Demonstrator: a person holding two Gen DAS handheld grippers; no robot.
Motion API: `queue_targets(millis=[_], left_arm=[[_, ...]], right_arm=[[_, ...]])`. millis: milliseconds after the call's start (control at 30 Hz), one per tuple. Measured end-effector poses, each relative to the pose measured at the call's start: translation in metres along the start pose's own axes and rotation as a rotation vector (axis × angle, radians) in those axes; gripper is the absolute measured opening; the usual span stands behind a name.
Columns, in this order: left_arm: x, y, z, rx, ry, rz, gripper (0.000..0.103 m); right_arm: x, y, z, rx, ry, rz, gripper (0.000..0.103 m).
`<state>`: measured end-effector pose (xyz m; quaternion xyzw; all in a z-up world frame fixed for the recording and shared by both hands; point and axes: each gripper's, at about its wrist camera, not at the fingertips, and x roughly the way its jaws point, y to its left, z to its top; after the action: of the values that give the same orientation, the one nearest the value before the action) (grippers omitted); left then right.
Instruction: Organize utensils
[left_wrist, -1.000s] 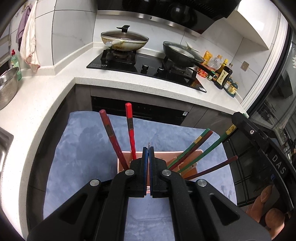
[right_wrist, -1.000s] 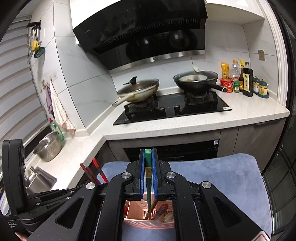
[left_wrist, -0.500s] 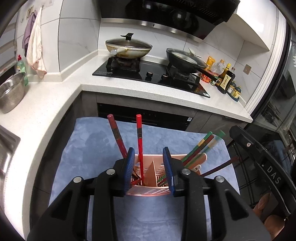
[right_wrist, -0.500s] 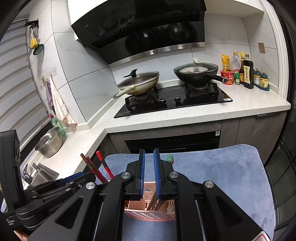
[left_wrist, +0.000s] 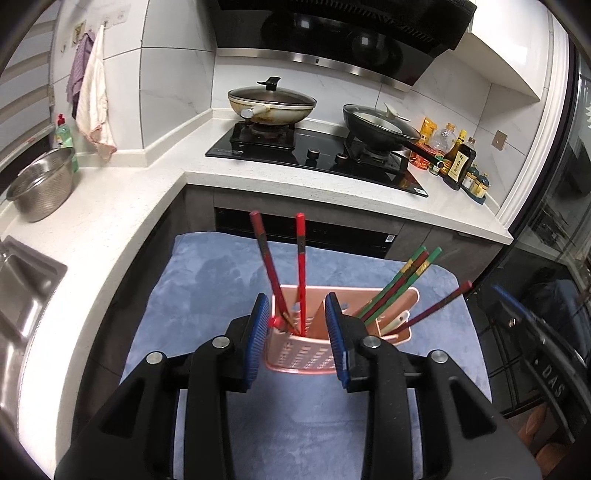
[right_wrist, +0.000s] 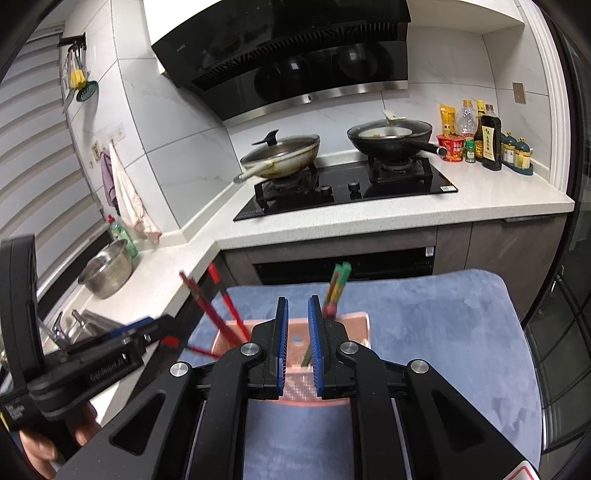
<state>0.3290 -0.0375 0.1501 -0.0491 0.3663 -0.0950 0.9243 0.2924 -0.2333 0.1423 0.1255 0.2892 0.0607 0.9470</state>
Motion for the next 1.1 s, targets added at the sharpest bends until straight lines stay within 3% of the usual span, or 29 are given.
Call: queue_targets(millis=[267, 367, 433, 600, 700, 900, 1100], left_arm=[[-0.02, 0.001, -0.024, 0.014, -0.002, 0.016, 0.032], [-0.026, 0.001, -0.034, 0.022, -0.006, 0.026, 0.037], [-0.029, 0.001, -0.039, 0.034, -0.008, 0.035, 0.037], [-0.034, 0.001, -0.053, 0.037, 0.003, 0.041, 0.038], [-0.036, -0.001, -0.062, 0.047, 0.001, 0.052, 0.047], [-0.039, -0.005, -0.076, 0.061, 0.014, 0.062, 0.048], [-0.042, -0.007, -0.085, 0.062, 0.015, 0.081, 0.06]], right_arm=[[-0.02, 0.004, -0.036, -0.035, 0.049, -0.02, 0.013], [-0.026, 0.006, -0.048, -0.05, 0.059, -0.037, 0.029], [-0.032, 0.007, -0.056, -0.061, 0.059, -0.055, 0.032], [-0.039, 0.01, -0.07, -0.079, 0.071, -0.081, 0.035], [-0.042, 0.01, -0.078, -0.078, 0.082, -0.082, 0.037], [-0.043, 0.009, -0.094, -0.075, 0.112, -0.086, 0.037], [-0.046, 0.009, -0.104, -0.085, 0.124, -0.099, 0.039]])
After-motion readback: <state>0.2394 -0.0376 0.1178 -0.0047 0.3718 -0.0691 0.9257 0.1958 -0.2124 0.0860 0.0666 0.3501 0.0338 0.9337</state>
